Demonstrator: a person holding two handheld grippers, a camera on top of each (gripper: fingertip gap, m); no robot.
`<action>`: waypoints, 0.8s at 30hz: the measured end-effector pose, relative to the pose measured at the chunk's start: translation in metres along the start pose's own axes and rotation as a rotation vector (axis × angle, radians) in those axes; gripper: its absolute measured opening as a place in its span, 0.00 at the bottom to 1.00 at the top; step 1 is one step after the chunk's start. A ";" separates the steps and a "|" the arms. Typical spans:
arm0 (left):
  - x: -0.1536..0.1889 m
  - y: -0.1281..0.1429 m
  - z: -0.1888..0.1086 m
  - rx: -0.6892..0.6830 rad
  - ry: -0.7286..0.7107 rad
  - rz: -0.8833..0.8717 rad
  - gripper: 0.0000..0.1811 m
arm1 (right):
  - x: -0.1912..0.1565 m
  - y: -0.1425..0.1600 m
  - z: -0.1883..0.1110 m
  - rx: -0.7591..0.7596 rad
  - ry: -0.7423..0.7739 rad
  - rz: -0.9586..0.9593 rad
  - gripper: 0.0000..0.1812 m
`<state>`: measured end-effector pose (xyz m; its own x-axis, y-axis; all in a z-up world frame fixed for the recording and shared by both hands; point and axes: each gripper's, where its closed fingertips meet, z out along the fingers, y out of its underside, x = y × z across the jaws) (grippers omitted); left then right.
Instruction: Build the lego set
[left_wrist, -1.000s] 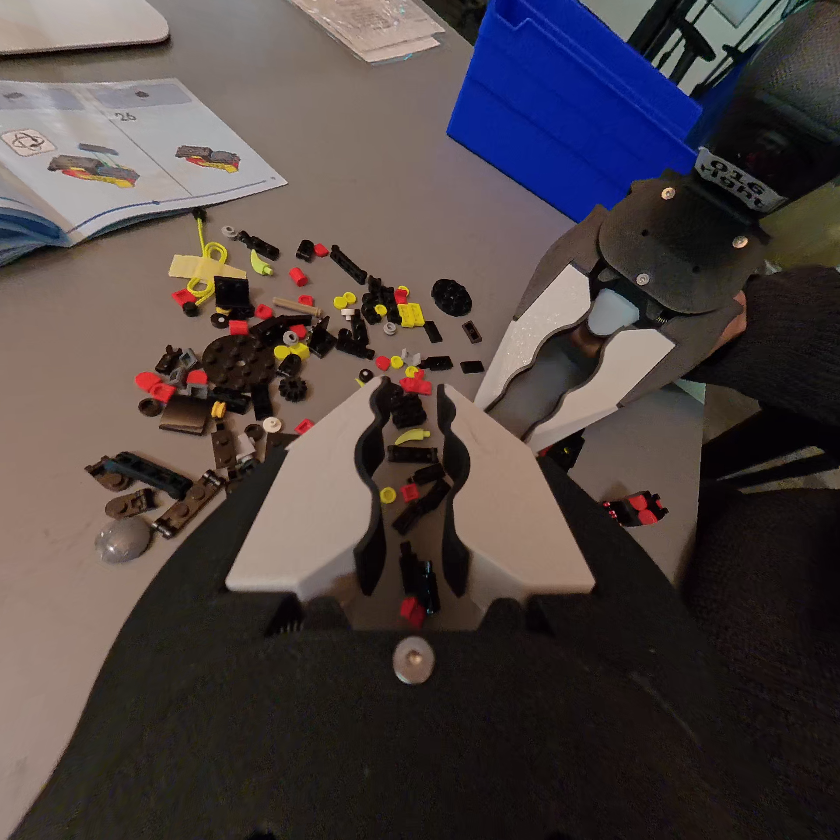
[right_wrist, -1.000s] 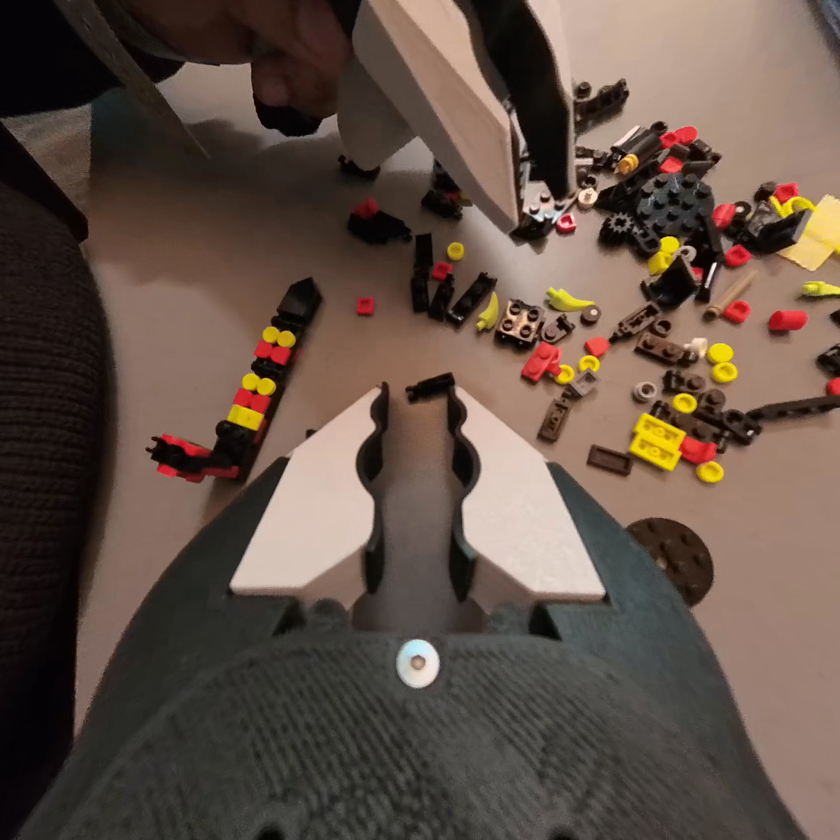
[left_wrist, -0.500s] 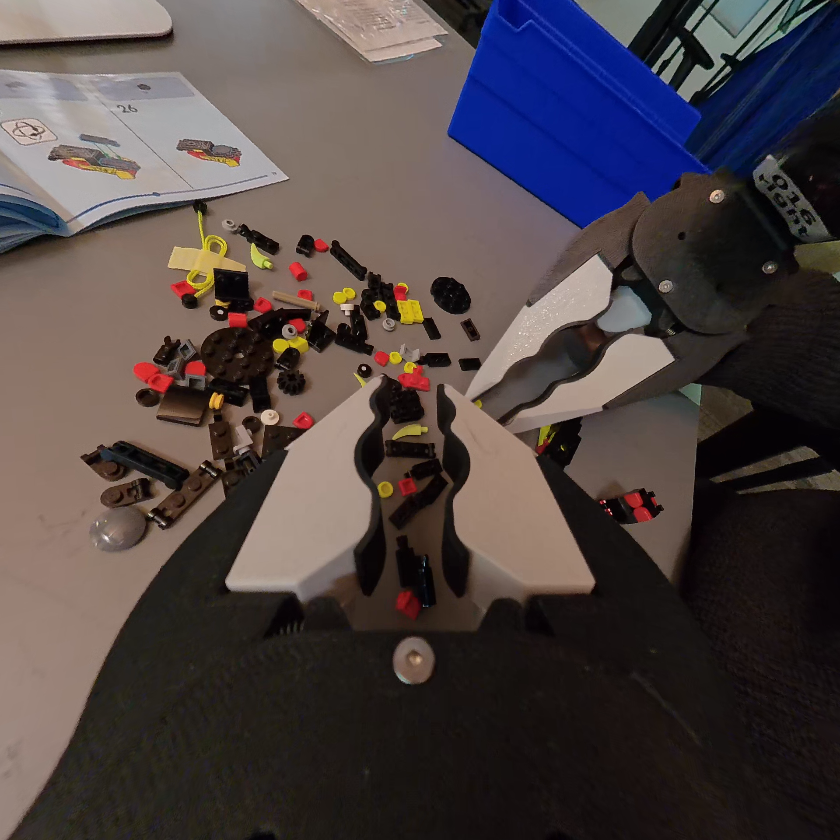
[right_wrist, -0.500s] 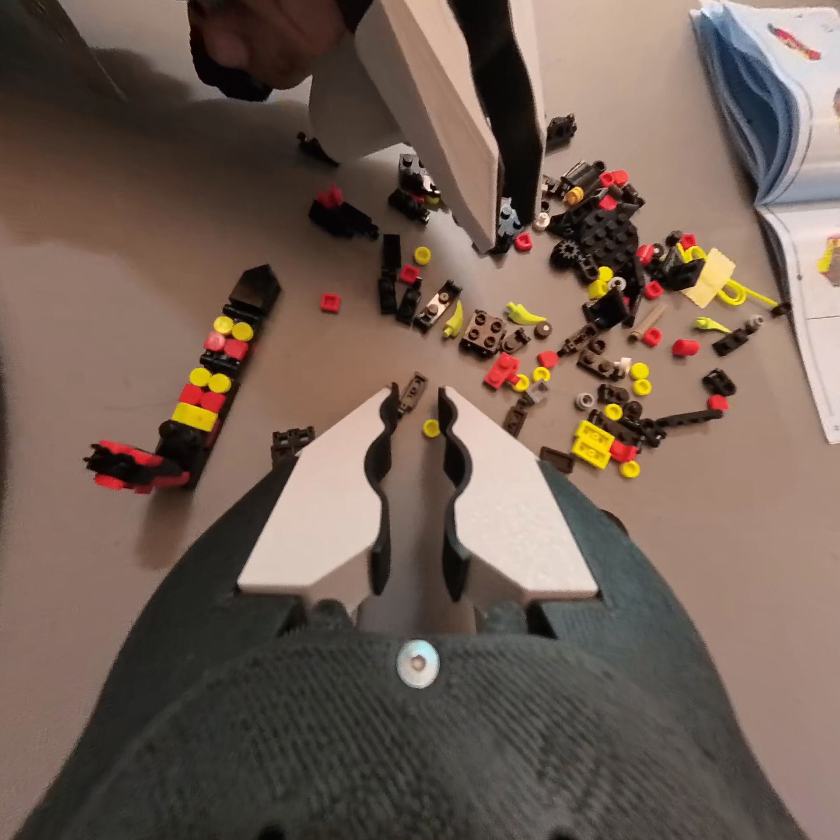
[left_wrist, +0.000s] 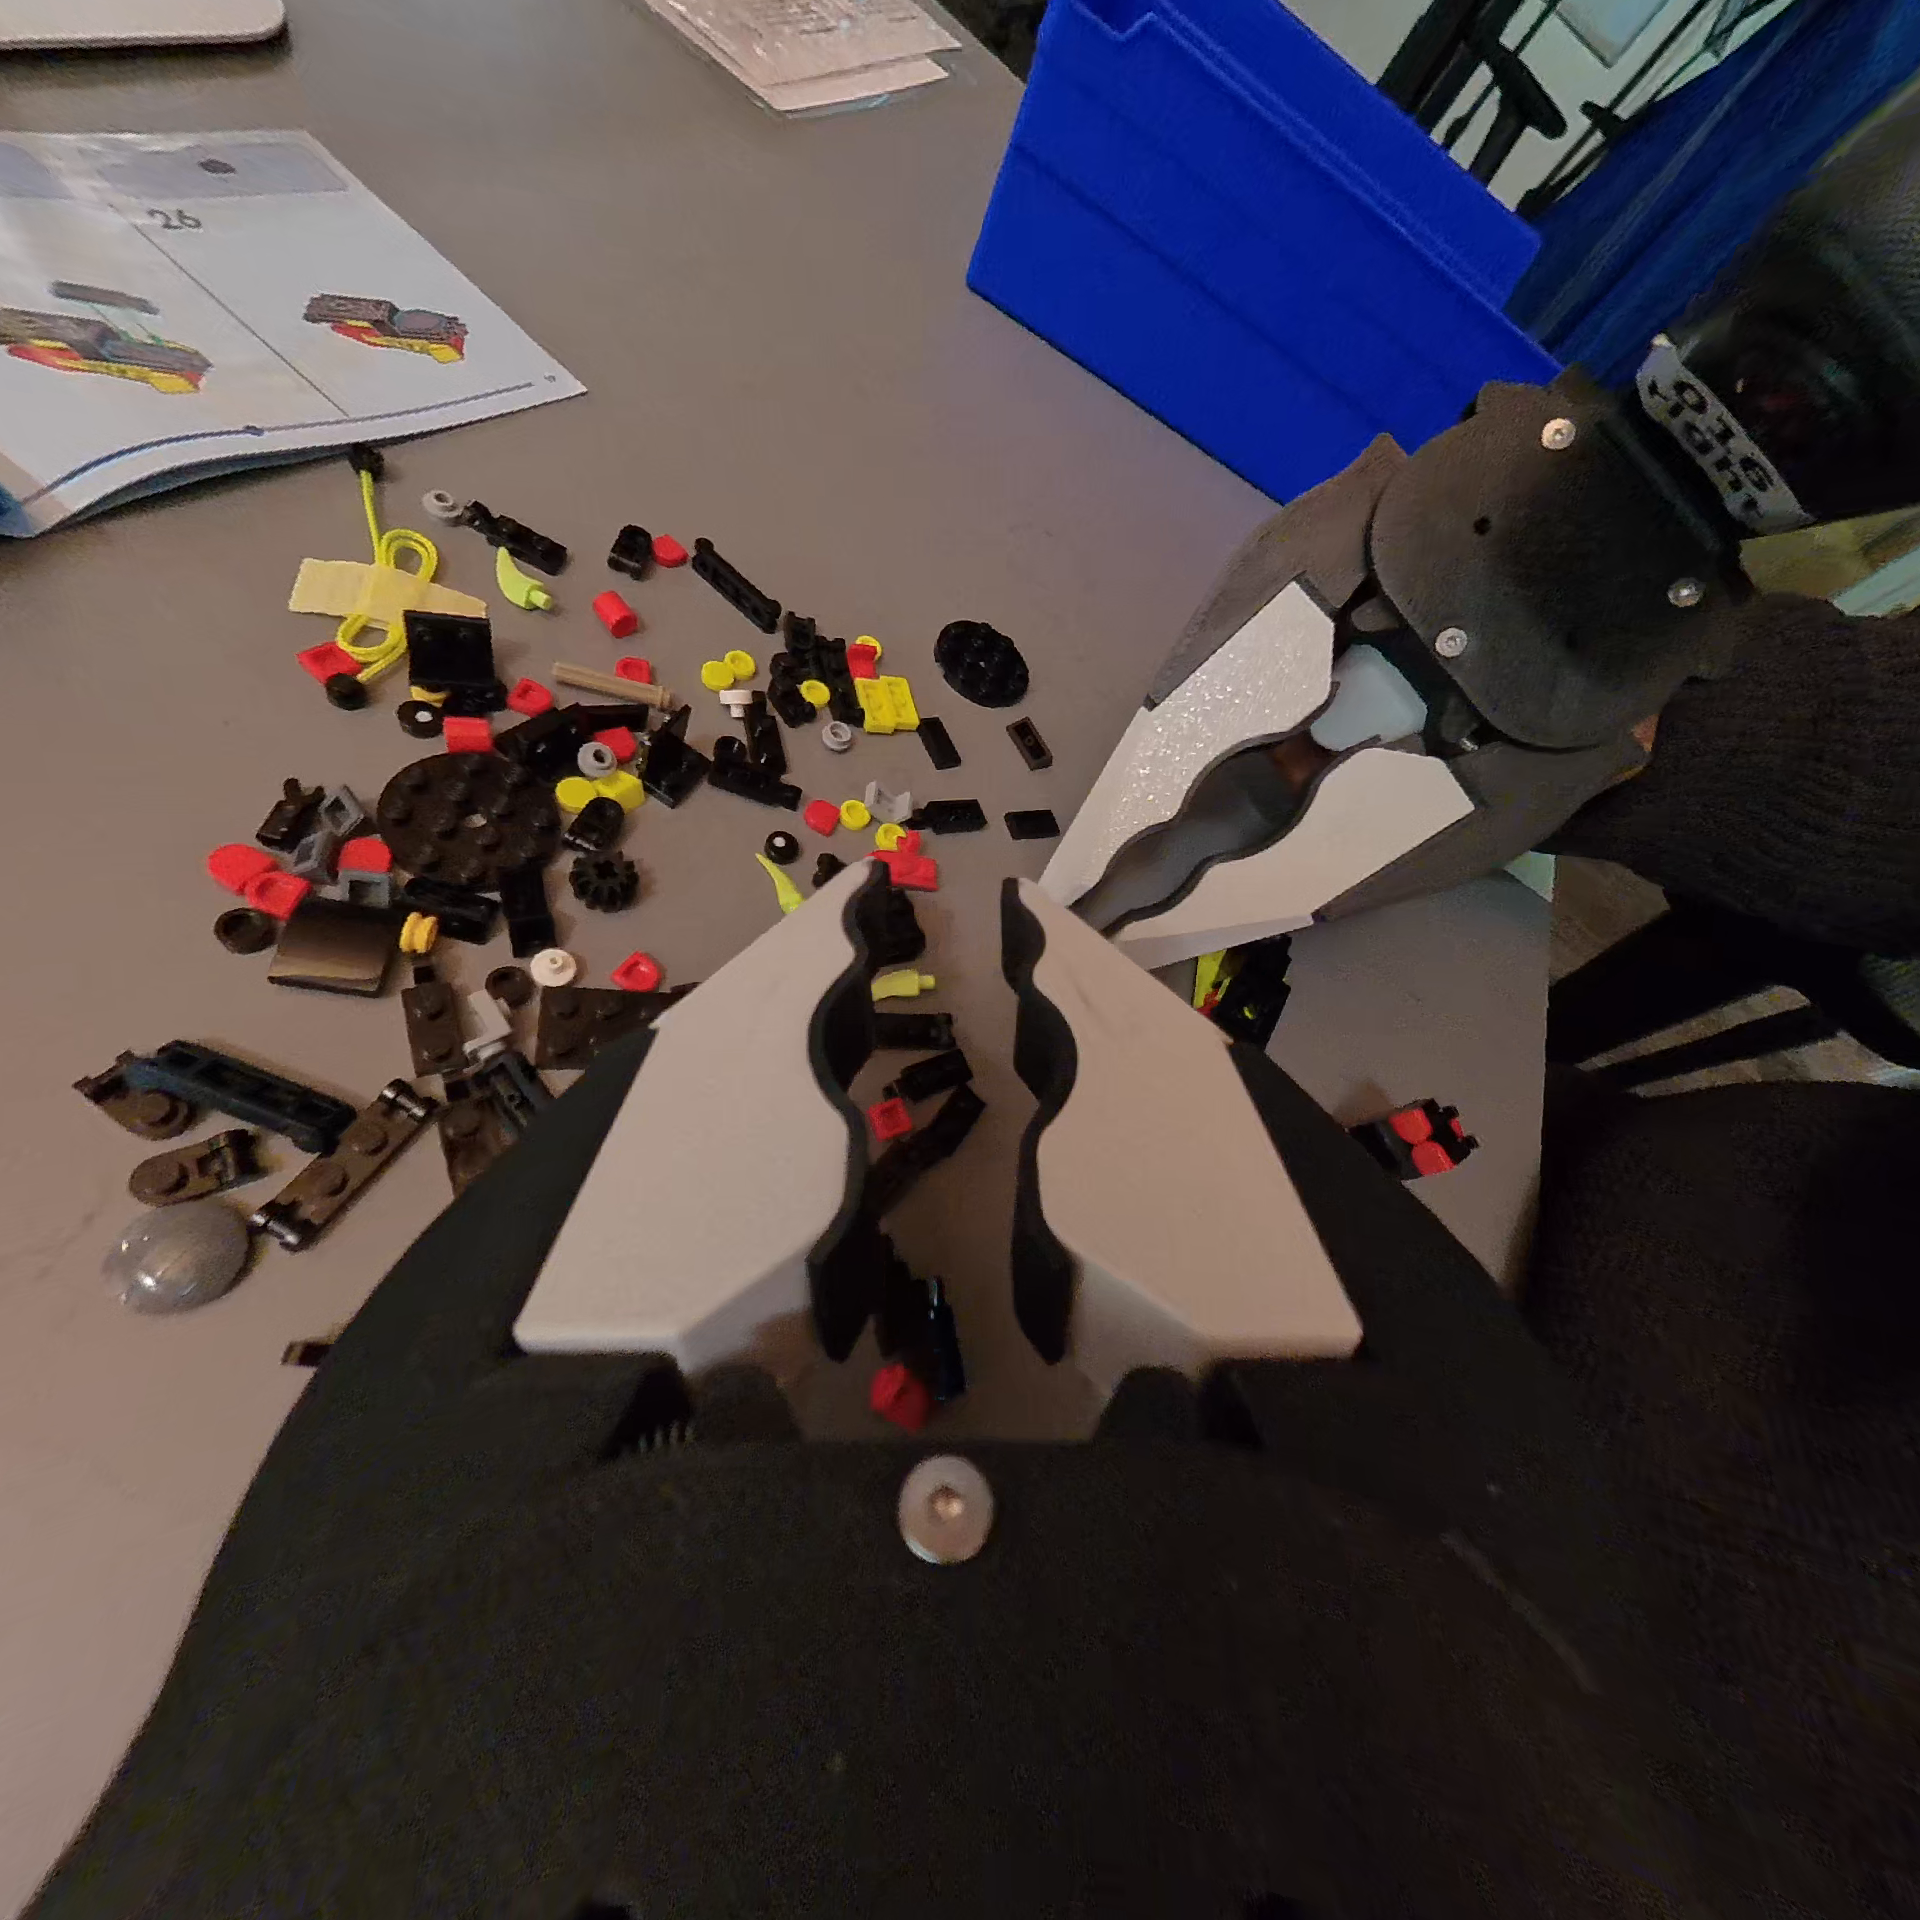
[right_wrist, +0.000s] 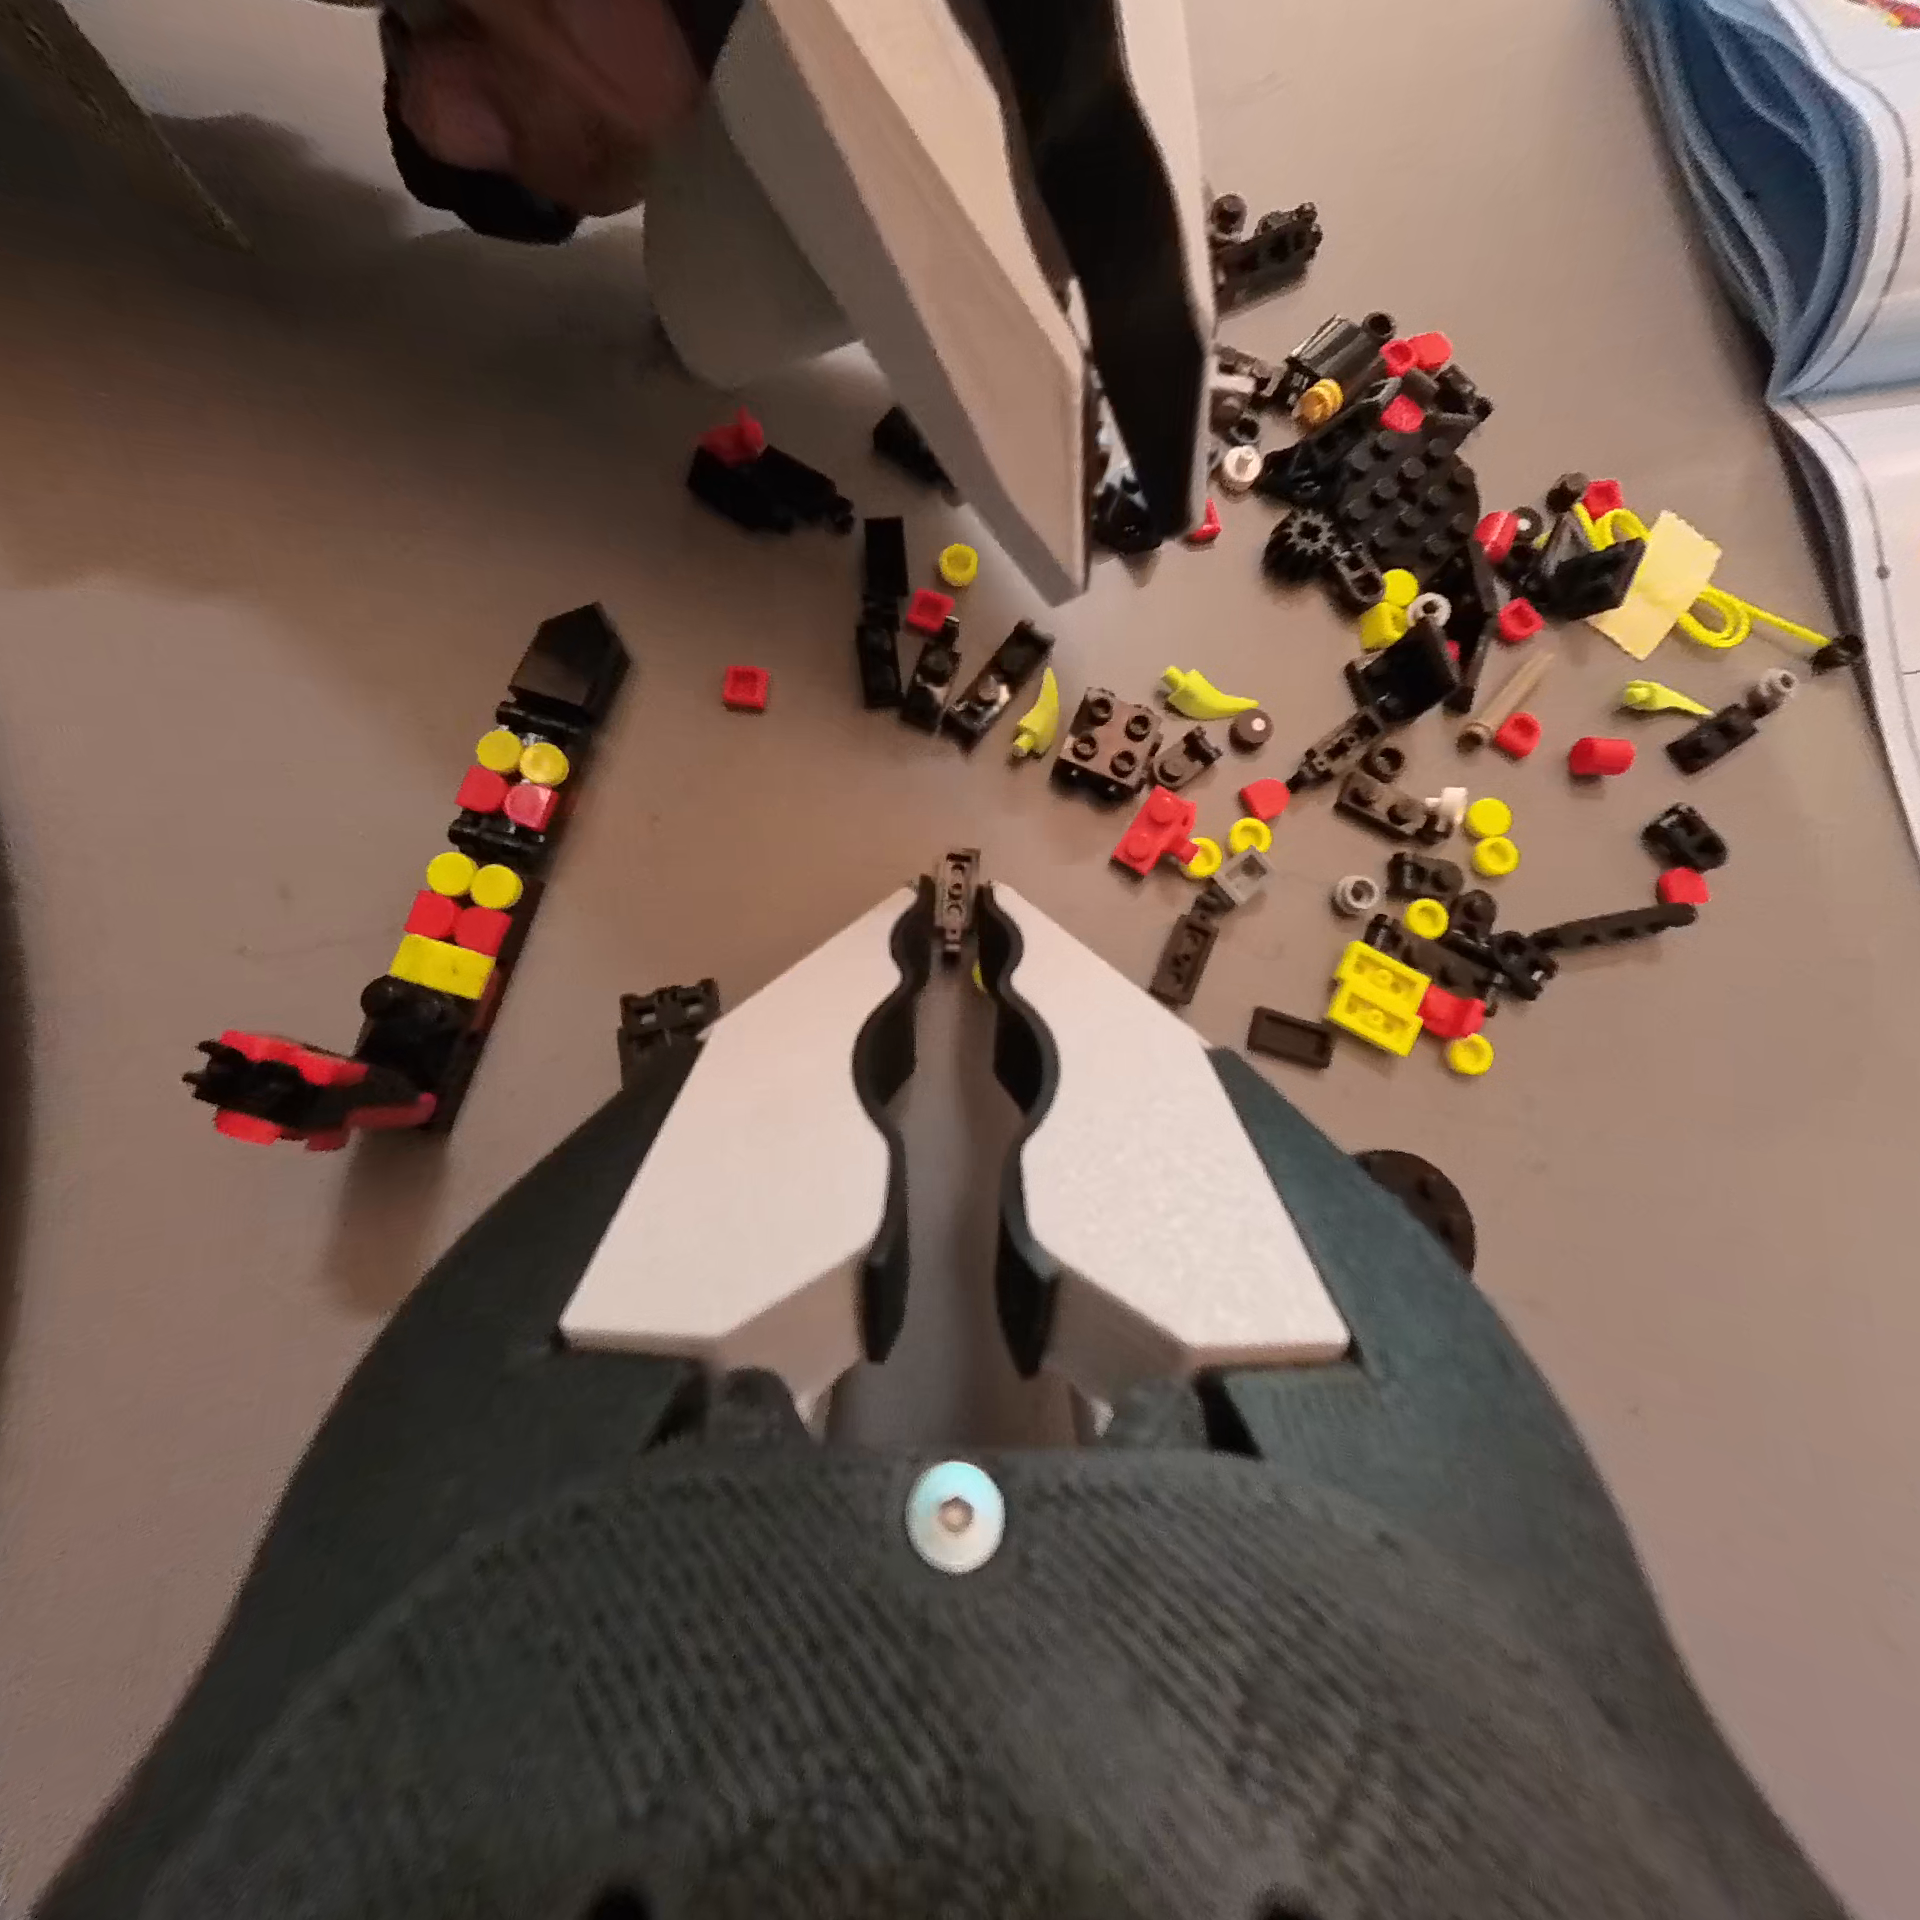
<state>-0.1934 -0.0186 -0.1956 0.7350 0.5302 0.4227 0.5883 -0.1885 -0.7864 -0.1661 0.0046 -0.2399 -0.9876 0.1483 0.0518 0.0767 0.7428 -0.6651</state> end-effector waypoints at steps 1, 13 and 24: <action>0.002 0.000 0.000 -0.001 0.010 0.008 0.11 | 0.000 0.000 -0.001 0.005 -0.003 0.007 0.03; 0.082 0.035 0.022 -0.196 0.279 0.229 0.22 | -0.009 0.007 -0.068 0.158 -0.106 -0.046 0.03; 0.084 0.057 0.042 -0.338 0.232 0.335 0.16 | -0.038 0.037 -0.052 0.008 -0.197 -0.101 0.03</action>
<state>-0.1121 0.0499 -0.2243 0.9342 0.2056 0.2915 0.3559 -0.5928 -0.7225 -0.1190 0.0608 -0.2275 -0.9979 -0.0578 -0.0277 -0.0244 0.7420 -0.6699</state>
